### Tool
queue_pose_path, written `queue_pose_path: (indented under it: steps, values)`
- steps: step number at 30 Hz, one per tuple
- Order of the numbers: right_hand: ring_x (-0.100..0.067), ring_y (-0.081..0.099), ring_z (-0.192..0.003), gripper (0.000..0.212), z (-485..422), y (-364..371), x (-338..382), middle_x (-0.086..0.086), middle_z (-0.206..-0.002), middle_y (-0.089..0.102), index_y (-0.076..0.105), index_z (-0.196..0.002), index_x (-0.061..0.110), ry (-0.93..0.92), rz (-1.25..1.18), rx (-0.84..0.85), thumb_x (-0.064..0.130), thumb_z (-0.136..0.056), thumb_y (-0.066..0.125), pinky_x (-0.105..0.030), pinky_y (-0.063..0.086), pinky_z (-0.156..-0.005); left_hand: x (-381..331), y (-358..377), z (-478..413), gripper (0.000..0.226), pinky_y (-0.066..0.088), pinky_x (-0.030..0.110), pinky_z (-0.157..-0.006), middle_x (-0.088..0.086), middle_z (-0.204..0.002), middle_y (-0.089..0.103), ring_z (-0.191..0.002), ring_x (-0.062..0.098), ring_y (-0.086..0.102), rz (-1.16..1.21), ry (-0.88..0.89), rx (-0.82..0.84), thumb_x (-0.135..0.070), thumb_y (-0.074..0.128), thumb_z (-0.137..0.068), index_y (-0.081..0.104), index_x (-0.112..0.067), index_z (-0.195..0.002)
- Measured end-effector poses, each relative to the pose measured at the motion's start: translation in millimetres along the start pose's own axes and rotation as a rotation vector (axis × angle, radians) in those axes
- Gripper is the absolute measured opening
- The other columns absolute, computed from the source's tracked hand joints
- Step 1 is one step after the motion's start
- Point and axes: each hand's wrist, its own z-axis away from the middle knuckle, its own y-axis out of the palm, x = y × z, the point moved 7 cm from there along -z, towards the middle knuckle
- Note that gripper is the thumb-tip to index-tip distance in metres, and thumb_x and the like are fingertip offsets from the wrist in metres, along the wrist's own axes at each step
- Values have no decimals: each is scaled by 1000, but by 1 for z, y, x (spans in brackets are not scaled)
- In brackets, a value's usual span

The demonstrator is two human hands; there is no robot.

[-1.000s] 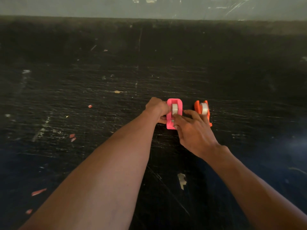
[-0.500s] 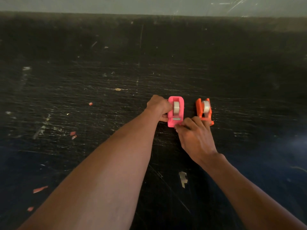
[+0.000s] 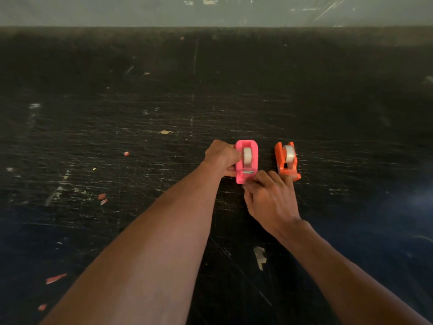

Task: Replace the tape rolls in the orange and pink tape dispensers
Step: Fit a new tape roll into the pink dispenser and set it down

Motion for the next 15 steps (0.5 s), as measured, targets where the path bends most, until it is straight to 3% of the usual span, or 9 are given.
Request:
queue_pose_path:
  steps: [5,9,12,15]
  values:
    - [-25,63,-90,8,-8,5,-4,-6,-103,67,72,-94,17,50,-6,21,19,-86,69,-43,50,-78,0,0,1,35,64,43,-85,13,-119,73,-98,25,75,-6,-3,-11,-10,65,-96,66,-13,-131]
    - [-25,61,-93,26,-13,8,-8,-10,-107,61,63,-112,14,86,-158,-11,13,-87,68,-41,56,-77,0,-1,1,36,64,43,-85,14,-120,72,-99,25,75,-11,-5,-6,-8,65,-95,67,-14,-131]
    - [-20,58,-103,37,-13,10,-17,-10,-118,54,51,-123,14,197,-358,-27,16,-89,67,-29,51,-84,0,-1,-1,32,64,41,-83,13,-115,74,-97,25,75,-7,-2,-2,-7,65,-95,69,-13,-127]
    - [-22,60,-111,57,-15,17,-24,-11,-125,58,44,-135,11,249,-469,-16,18,-86,72,-29,49,-90,1,-1,-1,29,64,38,-78,13,-113,74,-95,24,76,-1,5,8,-8,65,-96,70,-14,-124]
